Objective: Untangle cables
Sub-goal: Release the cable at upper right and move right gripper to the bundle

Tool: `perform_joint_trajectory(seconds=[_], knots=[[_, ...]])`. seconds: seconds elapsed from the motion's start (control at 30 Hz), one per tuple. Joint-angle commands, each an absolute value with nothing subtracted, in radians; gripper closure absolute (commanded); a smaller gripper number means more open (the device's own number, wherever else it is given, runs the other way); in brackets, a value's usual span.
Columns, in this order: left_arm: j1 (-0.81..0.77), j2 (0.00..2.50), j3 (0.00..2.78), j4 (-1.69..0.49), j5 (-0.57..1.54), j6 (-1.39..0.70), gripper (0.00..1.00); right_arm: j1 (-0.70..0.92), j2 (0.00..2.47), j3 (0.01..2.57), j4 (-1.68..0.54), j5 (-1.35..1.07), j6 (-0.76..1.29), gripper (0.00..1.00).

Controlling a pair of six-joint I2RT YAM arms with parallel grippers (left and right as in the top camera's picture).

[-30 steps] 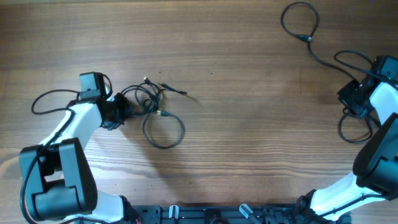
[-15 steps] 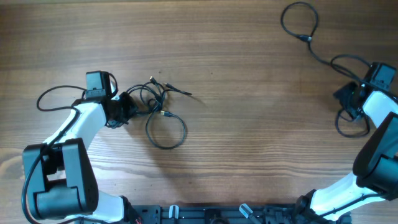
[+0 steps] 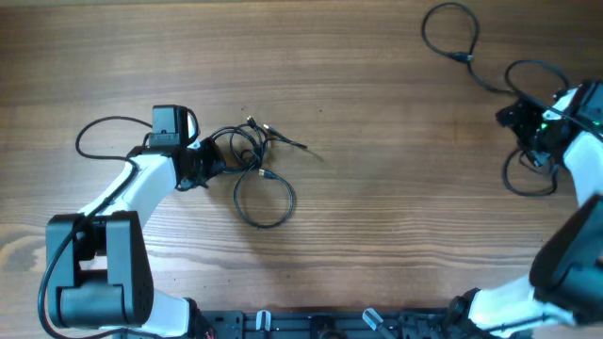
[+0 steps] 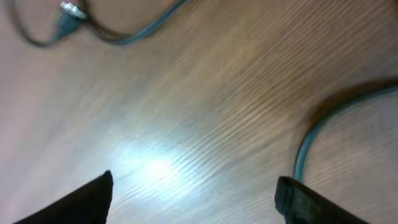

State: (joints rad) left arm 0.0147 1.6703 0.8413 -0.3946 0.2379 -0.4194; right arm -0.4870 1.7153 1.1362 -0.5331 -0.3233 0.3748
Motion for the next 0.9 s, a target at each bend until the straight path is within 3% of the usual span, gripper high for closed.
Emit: perform_joint_trajectory(seconds=[0.0,0.33,0.43,0.87], knots=[[0.009,1.679,0.830,-0.384,0.250,-0.395,0.92,-0.456,1.608,1.171,-0.668,-0.470,0.408,0.10],[-0.092,1.679,0.830,-0.362,0.273,-0.291,0.92,-0.197,1.617,1.169,-0.871,-0.507,0.332,0.08],[-0.126,1.679,0.830,-0.350,0.273,-0.291,0.92,-0.092,1.617,1.169,-0.873,-0.507,0.328,0.04],[-0.151,1.678,0.830,-0.339,0.352,-0.291,0.95,0.292,1.618,1.169,-0.828,-0.473,0.343,0.04]])
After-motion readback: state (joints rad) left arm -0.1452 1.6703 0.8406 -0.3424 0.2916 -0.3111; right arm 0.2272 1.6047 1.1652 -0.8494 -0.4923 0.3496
